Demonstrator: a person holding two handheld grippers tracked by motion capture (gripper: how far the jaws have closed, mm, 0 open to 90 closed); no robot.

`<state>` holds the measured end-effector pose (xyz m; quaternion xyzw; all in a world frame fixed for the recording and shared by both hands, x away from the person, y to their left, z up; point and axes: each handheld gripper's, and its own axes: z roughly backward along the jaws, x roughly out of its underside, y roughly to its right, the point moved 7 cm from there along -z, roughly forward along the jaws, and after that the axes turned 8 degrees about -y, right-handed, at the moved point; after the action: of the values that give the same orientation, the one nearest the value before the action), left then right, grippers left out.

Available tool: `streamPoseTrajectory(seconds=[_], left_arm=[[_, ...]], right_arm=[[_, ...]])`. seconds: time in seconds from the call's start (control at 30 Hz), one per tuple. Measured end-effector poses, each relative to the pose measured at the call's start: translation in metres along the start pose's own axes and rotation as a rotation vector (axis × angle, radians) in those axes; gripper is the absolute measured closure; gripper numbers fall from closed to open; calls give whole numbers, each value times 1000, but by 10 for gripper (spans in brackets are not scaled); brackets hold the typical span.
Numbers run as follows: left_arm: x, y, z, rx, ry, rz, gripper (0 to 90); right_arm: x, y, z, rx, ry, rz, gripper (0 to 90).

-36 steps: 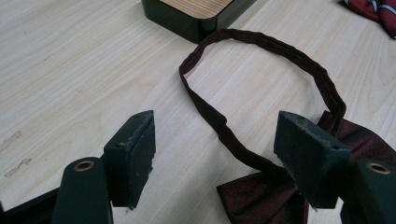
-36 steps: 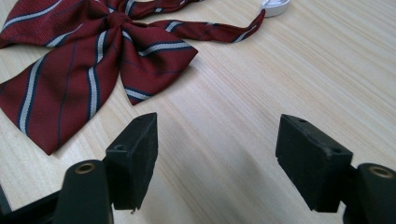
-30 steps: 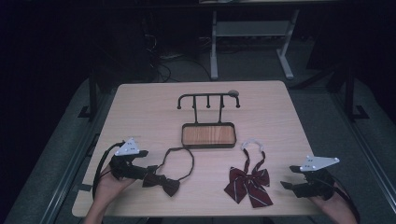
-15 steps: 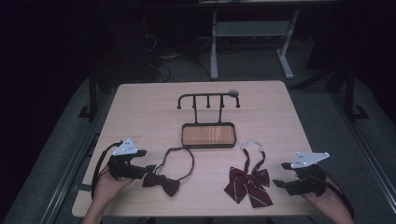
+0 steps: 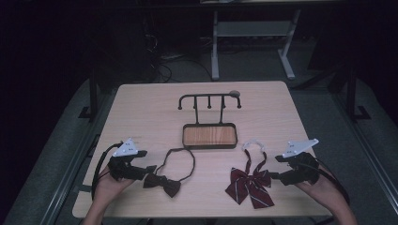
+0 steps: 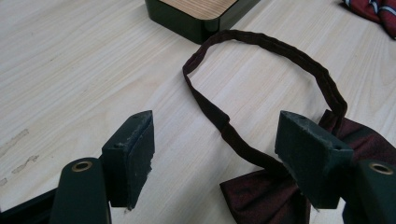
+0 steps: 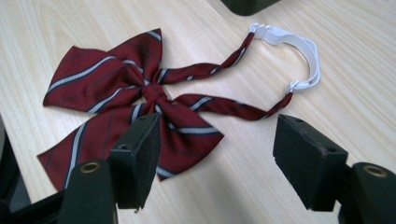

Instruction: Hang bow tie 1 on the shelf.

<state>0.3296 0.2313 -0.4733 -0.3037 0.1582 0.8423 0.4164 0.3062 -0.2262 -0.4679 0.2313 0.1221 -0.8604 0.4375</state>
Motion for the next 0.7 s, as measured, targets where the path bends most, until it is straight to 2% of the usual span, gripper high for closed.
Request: streamPoseTrajectory(seconds=[0.2, 0.23, 0.3, 0.7], left_arm=[[0, 0, 1, 2, 5, -5, 283], [0, 0, 1, 1, 6, -3, 283], [-1, 0, 2, 0, 12, -3, 282], [0, 0, 3, 6, 13, -10, 281]], right_arm=[[-9, 5, -6, -15, -31, 3, 343], [-13, 8, -9, -10, -56, 10, 365], [-15, 9, -11, -8, -70, 14, 373], [-31, 19, -21, -11, -125, 6, 411]])
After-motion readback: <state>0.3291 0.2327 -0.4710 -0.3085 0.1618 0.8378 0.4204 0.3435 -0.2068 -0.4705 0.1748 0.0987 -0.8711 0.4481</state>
